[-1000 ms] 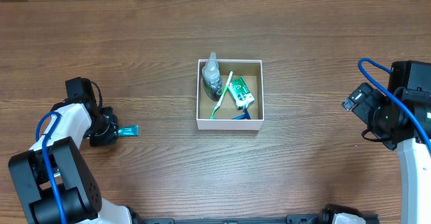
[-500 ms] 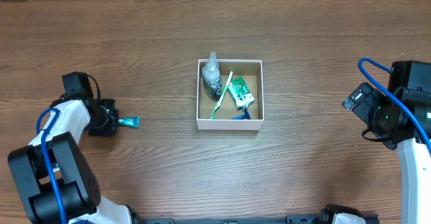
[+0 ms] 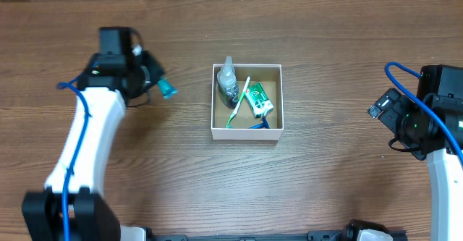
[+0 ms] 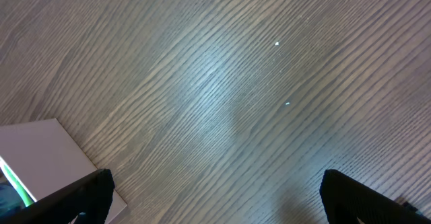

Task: Pack container
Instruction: 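Place the toothpaste tube along the box front and release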

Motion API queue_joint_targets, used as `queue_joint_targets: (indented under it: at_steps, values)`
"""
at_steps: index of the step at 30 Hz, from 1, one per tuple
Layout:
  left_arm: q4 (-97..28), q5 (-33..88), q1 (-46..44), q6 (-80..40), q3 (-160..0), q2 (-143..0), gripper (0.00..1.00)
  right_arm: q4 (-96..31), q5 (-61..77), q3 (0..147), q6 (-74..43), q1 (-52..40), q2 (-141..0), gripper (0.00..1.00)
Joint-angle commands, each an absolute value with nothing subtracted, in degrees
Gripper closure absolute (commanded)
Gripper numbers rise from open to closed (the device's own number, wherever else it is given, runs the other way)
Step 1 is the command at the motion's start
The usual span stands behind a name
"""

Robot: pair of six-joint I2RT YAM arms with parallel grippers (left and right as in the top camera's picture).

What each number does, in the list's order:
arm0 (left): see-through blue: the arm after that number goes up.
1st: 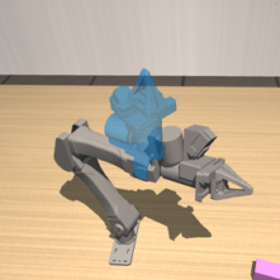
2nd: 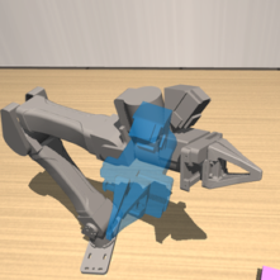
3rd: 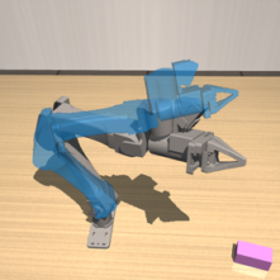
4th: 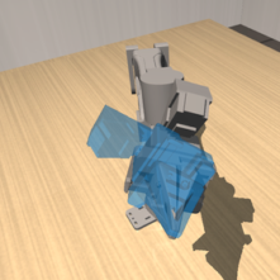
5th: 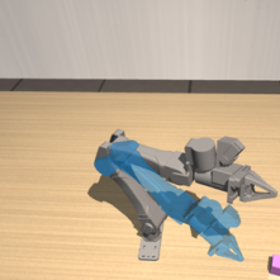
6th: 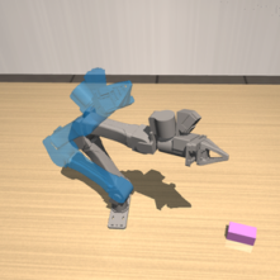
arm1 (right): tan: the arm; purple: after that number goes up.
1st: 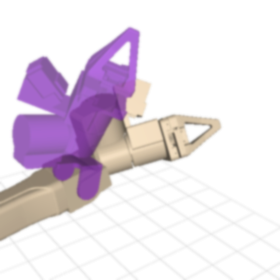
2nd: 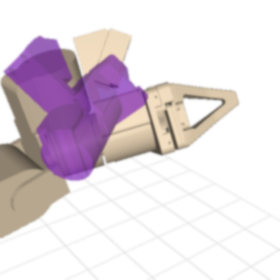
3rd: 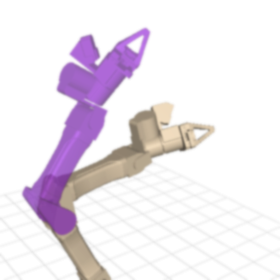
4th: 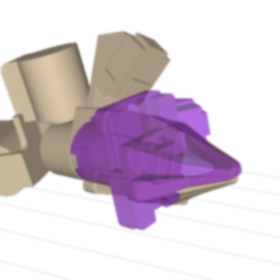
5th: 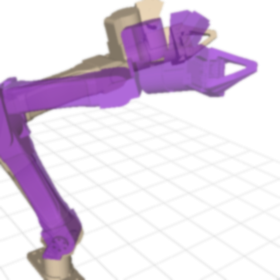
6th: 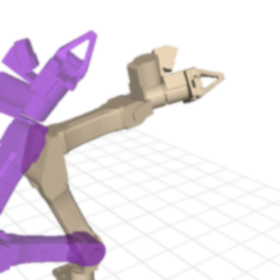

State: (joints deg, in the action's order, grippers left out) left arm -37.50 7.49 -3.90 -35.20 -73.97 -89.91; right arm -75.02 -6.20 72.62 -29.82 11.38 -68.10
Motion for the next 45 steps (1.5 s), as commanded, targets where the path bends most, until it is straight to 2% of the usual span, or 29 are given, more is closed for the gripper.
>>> queue_joint_targets:
  at_steps: [1, 6, 9, 15, 21, 23, 27, 30, 33, 37, 39, 42, 44, 45]
  values:
    - [-37.6, 3.7, -13.6, -24.3, -75.9, -83.3, 0.96, -74.8, -6.4, 72.6, -29.6, 11.6, -67.9, 0.0]
    - [-37.5, -3.3, -28.9, -4.6, -75.9, -81.3, 0.96, -74.6, -6.4, 72.6, -29.6, 11.6, -67.9, 0.0]
    - [-37.5, -4.0, -34.5, 8.9, -75.9, -83.6, 0.96, -74.6, -6.4, 72.6, -29.6, 11.6, -67.9, 0.0]
    - [-35.2, -4.0, -36.4, 23.6, -75.9, -92.3, 0.95, -74.7, -6.4, 72.6, -29.6, 11.6, -67.9, 0.0]
    - [-35.3, -4.1, -36.4, 26.9, -75.9, -100.7, 0.92, -74.7, -6.4, 72.6, -29.6, 11.6, -67.9, 0.0]
    - [-35.2, -4.3, -36.4, 26.9, -75.9, -101.6, 0.89, -74.7, -6.4, 72.6, -29.6, 11.6, -67.9, 0.0]
    - [-35.6, -4.5, -36.4, 26.8, -75.9, -102.5, 0.68, -74.7, -6.4, 72.6, -29.6, 11.6, -67.9, 0.0]
    - [-35.7, -6.0, -36.8, 26.8, -75.9, -102.2, 0.6, -74.7, -6.4, 72.6, -29.6, 11.6, -67.9, 0.0]
    - [-36.2, -9.6, -38.2, 24.3, -76.0, -100.0, 0.64, -74.7, -6.4, 72.6, -29.6, 11.6, -67.9, 0.0]
    - [-35.4, -16.3, -39.4, 14.9, -76.1, -91.3, 0.61, -74.6, -6.4, 72.6, -29.6, 11.6, -67.9, 0.0]
    - [-36.2, -17.6, -38.2, 7.3, -76.1, -85.0, 0.55, -74.5, -5.8, 72.6, -27.9, 11.4, -67.9, 0.0]
    - [-39.2, -18.6, -34.2, -4.7, -76.0, -78.5, 0.36, -71.5, 1.0, 72.8, -21.0, 8.7, -67.9, 0.0]
    - [-42.2, -18.6, -29.9, -13.2, -76.0, -75.9, 0.27, -68.0, 4.4, 73.1, -16.4, 4.7, -67.9, 0.0]
    - [-44.0, -18.6, -27.3, -15.9, -76.0, -75.2, 0.12, -66.2, 4.4, 73.2, -15.4, 2.5, -67.9, 0.0]
